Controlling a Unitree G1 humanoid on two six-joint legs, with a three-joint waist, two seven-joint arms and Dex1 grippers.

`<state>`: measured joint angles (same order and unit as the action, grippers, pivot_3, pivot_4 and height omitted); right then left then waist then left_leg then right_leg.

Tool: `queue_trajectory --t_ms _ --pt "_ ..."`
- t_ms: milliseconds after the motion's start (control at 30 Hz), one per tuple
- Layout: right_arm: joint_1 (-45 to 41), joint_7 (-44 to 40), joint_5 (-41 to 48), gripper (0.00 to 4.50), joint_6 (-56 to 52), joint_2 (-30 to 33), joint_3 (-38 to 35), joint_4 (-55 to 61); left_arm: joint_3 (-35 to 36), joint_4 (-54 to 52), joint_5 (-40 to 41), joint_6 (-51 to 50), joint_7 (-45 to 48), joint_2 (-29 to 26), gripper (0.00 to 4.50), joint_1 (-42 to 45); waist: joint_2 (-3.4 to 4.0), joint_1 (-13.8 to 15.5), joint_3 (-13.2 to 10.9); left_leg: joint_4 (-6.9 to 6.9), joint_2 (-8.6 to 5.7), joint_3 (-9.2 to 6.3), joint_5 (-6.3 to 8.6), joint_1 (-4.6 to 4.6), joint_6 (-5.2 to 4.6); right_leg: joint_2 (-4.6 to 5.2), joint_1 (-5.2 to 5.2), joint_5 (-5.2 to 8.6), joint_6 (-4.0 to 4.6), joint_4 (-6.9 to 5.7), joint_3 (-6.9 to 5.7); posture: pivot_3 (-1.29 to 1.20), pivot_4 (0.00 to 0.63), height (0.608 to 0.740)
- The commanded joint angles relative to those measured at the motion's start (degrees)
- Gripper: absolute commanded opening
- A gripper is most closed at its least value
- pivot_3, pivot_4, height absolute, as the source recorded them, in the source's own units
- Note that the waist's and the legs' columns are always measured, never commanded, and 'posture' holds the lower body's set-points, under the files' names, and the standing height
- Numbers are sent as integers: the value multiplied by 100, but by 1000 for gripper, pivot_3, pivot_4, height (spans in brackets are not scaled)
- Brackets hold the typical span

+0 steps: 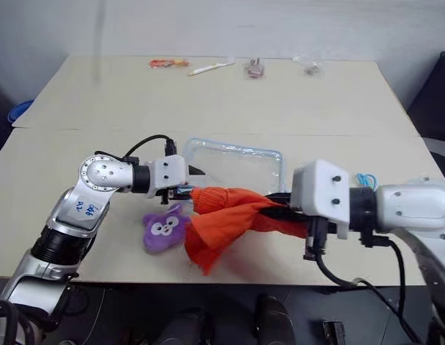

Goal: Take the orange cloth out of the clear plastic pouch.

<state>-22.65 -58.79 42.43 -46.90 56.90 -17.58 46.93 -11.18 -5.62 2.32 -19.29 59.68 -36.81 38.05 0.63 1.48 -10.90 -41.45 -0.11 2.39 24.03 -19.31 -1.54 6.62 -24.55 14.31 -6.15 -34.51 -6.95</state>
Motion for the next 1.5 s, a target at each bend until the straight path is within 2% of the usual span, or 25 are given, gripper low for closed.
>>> queue_trajectory --t_ms 33,133,267,433,533,733,867,1000,1167,1333,1433,1467,1500 --pt "-26 -103 173 0 24 441 -611 -170 578 -478 1078 -842 718 -372 3766 188 -1 -4 0 0 4 -1 0 -1 0 0 0 0 0 1 0 0 150 740" --pt "-87 -172 111 0 130 780 -873 -578 937 -561 1929 -1535 1296 -776 3766 375 -1 -12 -1 0 9 1 0 0 0 -1 0 0 0 1 1 0 150 740" --pt "-170 -245 -775 0 1026 1140 -681 -1485 1164 -296 2994 -2581 2000 -1119 3766 1035 -2 3 -1 -3 8 -1 0 0 0 0 3 0 0 2 1 0 150 740" --pt "-599 631 -2800 0 3061 1125 139 -3438 1049 215 3505 -3153 1651 -352 3766 2042 -2 13 -1 -5 -8 7 -1 0 -3 6 10 -3 -6 6 5 0 150 740" --pt "214 1115 -3793 0 4328 1020 73 -4189 758 266 3529 -3143 1565 175 3766 2185 -3 2 -1 10 -9 22 -1 -3 -2 4 7 -4 -9 16 5 0 150 740" --pt "2310 2094 -5222 0 5626 540 30 -4294 345 382 3283 -2755 1477 637 3766 2115 2 -17 0 36 0 52 -7 -21 8 -5 -20 -1 -6 29 -14 0 150 740" --pt "2889 2397 -5338 0 5504 14 54 -4072 298 427 3241 -2624 1411 757 3766 2139 3 -46 -1 20 1 59 -10 0 11 -5 -9 -3 -7 7 14 0 150 740" --pt "2969 2472 -5444 0 5143 -189 -13 -3860 316 542 3215 -2558 1374 808 3766 2181 7 -36 0 12 13 42 -15 29 12 -5 6 -5 -11 -14 47 0 150 740" --pt "3087 2284 -5340 1374 4866 -151 -151 -3676 353 540 3240 -2457 1532 680 3804 2101 8 -21 0 12 13 32 -15 19 12 -7 -2 -5 -11 -5 39 0 150 740" --pt "3418 1963 -5014 3227 4380 -200 -663 -3122 457 537 3298 -2331 1658 562 3804 1991 8 14 -1 13 3 24 -15 10 12 -3 1 -5 -11 4 25 0 150 740" --pt "3657 1700 -4250 4258 3480 -540 -1283 -2450 523 573 3250 -2100 1819 432 3804 1884 9 7 0 12 1 19 -15 11 11 -6 3 -5 -12 4 24 0 150 740" --pt "3712 1634 -4006 4470 3179 -649 -1481 -2237 534 591 3256 -2077 1861 386 3804 1862 9 6 0 13 0 18 -15 10 11 -6 3 -5 -12 4 24 0 150 740" --pt "3806 1499 -3545 4470 2606 -781 -1925 -1913 571 659 3281 -2080 1928 311 3804 1869 9 2 0 14 1 17 -15 11 11 -9 3 -5 -12 3 23 0 150 740"
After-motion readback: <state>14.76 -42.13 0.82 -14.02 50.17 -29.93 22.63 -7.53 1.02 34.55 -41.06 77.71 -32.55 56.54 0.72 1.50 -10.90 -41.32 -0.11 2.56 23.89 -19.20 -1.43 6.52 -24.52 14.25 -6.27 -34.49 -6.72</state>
